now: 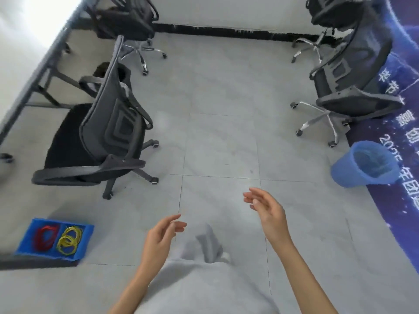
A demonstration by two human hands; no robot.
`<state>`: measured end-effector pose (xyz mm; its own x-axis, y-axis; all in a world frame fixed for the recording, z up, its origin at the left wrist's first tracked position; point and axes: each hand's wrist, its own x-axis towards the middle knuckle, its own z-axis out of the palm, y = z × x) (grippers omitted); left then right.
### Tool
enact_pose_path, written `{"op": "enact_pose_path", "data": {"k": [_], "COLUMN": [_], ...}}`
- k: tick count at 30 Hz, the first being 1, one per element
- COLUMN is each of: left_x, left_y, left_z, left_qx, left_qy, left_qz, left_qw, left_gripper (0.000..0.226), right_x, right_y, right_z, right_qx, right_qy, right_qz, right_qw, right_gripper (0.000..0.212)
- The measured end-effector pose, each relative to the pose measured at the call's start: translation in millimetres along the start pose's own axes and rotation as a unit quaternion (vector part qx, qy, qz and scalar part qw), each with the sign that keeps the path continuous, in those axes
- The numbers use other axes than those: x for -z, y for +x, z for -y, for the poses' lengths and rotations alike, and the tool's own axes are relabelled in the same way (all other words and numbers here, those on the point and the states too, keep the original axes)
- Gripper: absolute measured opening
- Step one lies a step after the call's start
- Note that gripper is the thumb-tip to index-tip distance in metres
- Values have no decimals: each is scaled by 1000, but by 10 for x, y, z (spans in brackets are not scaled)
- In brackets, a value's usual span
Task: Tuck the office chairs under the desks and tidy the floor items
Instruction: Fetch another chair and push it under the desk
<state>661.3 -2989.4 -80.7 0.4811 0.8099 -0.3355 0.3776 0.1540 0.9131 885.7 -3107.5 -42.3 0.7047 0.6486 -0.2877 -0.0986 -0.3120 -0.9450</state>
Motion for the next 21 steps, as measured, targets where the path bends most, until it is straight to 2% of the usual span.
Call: {"op": "enact_pose_path", "data": {"k": [5, 11, 14, 18, 21], "left_x": [-240, -338, -236, -129, -68], "left_y": [743, 2097, 2711, 3313, 3605], "left_z": [-80, -740, -1131, -1493, -1594], "left_qx": [41, 9, -5, -12, -6], "left_qy": [-40, -52, -50, -40, -47], "left_qz": [-96, -140, -163, -204, -266], "left_qw": [994, 989, 985, 978, 963], "left_gripper": [26, 17, 26, 26, 27], "right_x": [-57, -85, -117, -293, -593], "right_y": [1141, 2239, 2802, 3580, 4205], "right_z": [117, 169, 313, 573, 801], "right_qx": [-5, -55, -62, -62, -53], "right_qy": [-24, -59, -88, -102, -118], "right_qz": [69, 102, 132, 172, 222], "right_qw": [997, 992, 985, 978, 966], "right_gripper": [31, 33, 32, 29, 30]}}
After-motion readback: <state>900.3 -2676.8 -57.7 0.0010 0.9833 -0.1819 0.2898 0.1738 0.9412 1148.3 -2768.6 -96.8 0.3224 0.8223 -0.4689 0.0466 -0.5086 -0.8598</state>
